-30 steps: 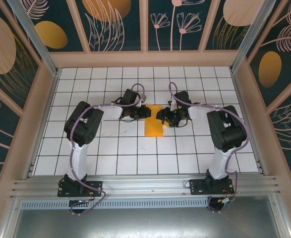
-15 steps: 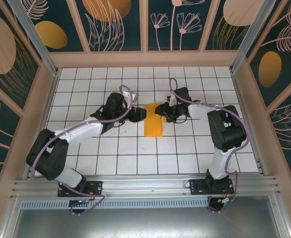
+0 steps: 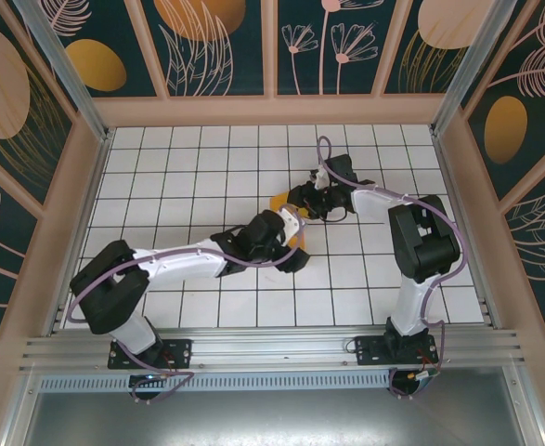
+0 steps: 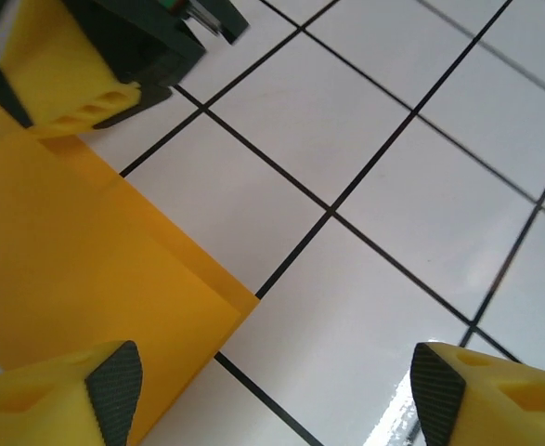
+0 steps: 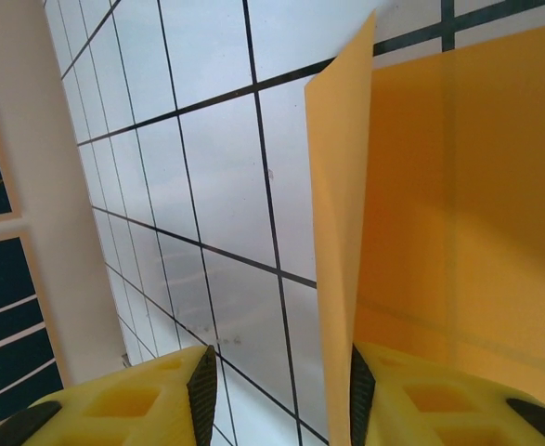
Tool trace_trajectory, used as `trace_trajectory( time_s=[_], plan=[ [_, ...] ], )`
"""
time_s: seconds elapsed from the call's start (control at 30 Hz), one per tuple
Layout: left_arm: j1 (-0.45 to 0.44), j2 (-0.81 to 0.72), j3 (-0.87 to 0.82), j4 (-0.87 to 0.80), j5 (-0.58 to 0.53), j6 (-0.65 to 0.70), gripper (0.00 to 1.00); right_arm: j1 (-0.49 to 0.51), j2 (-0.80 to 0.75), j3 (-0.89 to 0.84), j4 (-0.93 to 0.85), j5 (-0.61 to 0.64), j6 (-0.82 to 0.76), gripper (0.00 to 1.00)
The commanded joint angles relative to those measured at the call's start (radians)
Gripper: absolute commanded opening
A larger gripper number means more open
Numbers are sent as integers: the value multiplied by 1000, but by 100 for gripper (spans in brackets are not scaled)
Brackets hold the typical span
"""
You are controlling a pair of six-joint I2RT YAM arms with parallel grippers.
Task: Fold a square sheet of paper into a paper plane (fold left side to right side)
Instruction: Fold the triangle a second time at the center of the table.
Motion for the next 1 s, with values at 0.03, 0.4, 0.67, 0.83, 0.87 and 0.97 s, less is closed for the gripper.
trace_trajectory(
  time_s=[0.03,0.4,0.67,0.83,0.87,0.97],
  plan=[
    [-38,68,86,-69,-171,63,83,-5,24,31,-9,-6,15,43],
    [-71,192,164,-127,-352,81,66,-5,27,24,-26,11,-1,43],
    [-71,149,149,-115,-343,61,13,-6,22,46,-82,58,-52,44],
    [-66,148,151,-108,-306,25,0,-12,-43,45,-77,136,-106,50],
    [-59,148,152,-109,-286,16,0,-14,-70,38,-66,161,-116,54],
    [-12,133,151,-96,-178,-32,0,-26,-167,-9,-16,225,-135,66]
  ],
)
